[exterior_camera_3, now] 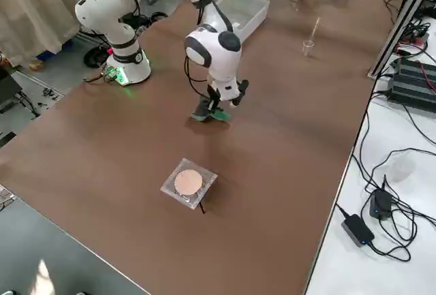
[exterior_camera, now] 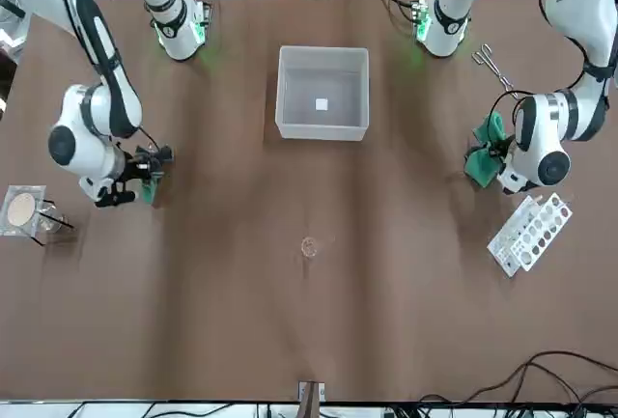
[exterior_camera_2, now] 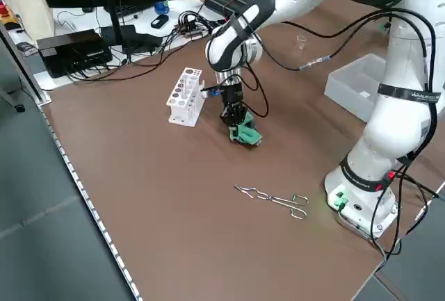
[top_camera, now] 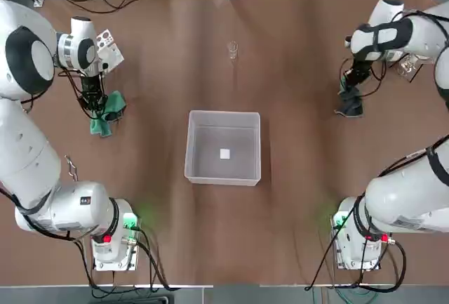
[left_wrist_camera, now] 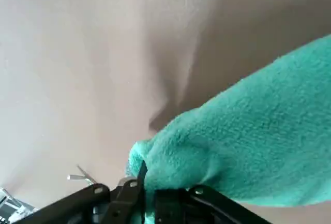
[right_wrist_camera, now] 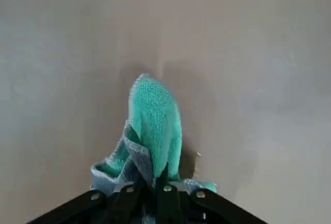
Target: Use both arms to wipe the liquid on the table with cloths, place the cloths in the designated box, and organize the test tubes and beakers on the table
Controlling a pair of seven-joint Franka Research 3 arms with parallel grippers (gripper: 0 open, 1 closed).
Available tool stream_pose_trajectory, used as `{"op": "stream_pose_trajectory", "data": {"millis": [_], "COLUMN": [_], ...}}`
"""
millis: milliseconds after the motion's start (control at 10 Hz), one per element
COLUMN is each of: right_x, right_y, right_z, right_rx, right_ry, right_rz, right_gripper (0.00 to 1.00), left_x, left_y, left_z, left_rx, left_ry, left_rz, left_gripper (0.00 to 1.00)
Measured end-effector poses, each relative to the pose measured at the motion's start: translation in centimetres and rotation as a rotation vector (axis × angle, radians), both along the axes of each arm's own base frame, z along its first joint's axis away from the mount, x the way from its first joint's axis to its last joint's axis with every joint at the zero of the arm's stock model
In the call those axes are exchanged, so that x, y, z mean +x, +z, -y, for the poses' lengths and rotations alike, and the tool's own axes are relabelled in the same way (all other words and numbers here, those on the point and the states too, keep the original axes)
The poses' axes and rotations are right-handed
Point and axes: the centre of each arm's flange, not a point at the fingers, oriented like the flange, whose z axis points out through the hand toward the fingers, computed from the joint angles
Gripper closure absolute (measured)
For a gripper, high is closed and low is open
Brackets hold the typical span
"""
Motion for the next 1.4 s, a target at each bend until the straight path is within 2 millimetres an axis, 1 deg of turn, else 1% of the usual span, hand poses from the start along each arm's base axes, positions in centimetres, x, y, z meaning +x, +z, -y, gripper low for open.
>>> {"op": "stream_pose_trajectory", "data": {"millis": [100, 200, 300, 400, 500, 600, 700, 800, 900, 1000, 1100, 1200, 1300, 1400], "right_x": [-0.6, -1.4, -2.4, -3.6, -5.0, -6.1, -6.3, -5.7, -5.2, -4.6, -4.3, -4.2, -4.0, -3.9], "right_y": [0.0, -0.4, -1.0, -1.8, -2.7, -3.6, -3.9, -3.8, -3.8, -3.8, -3.9, -3.9, -3.9, -3.9], "right_z": [2.3, 4.4, 5.9, 7.3, 8.1, 7.7, 6.6, 4.8, 2.4, -0.6, -3.6, -6.4, -8.7, -9.8], "right_rx": [0.01, 0.017, 0.023, 0.026, 0.022, 0.019, 0.018, 0.018, 0.025, 0.045, 0.072, 0.099, 0.116, 0.119], "right_ry": [0.011, 0.018, 0.028, 0.036, 0.037, 0.041, 0.053, 0.058, 0.046, 0.032, 0.014, 0.001, -0.005, -0.008], "right_rz": [0.017, 0.032, 0.046, 0.067, 0.095, 0.115, 0.127, 0.128, 0.13, 0.133, 0.135, 0.14, 0.155, 0.168], "right_gripper": [0.9, 0.9, 0.9, 0.9, 0.9, 0.9, 0.9, 0.9, 0.9, 0.9, 0.9, 0.9, 0.9, 0.9], "left_x": [0.4, 1.1, 1.7, 2.3, 3.0, 4.1, 5.2, 5.9, 6.2, 5.9, 4.8, 3.3, 1.4, -0.9], "left_y": [-0.2, -0.6, -0.8, -0.4, 0.3, 1.3, 2.7, 4.4, 6.4, 8.9, 12.2, 15.8, 19.3, 22.4], "left_z": [2.5, 7.4, 12.9, 18.0, 22.0, 25.6, 28.9, 31.9, 34.0, 35.1, 35.8, 36.8, 38.4, 40.7], "left_rx": [-0.022, -0.051, -0.067, -0.073, -0.088, -0.122, -0.154, -0.175, -0.188, -0.187, -0.184, -0.19, -0.206, -0.233], "left_ry": [-0.022, -0.023, -0.018, -0.014, 0.004, 0.03, 0.054, 0.066, 0.06, 0.05, 0.051, 0.046, 0.034, 0.008], "left_rz": [0.008, 0.029, 0.052, 0.08, 0.114, 0.151, 0.186, 0.222, 0.241, 0.233, 0.202, 0.178, 0.168, 0.167], "left_gripper": [0.94, 0.94, 0.94, 0.94, 0.94, 0.94, 0.94, 0.94, 0.94, 0.94, 0.94, 0.94, 0.94, 0.94]}}
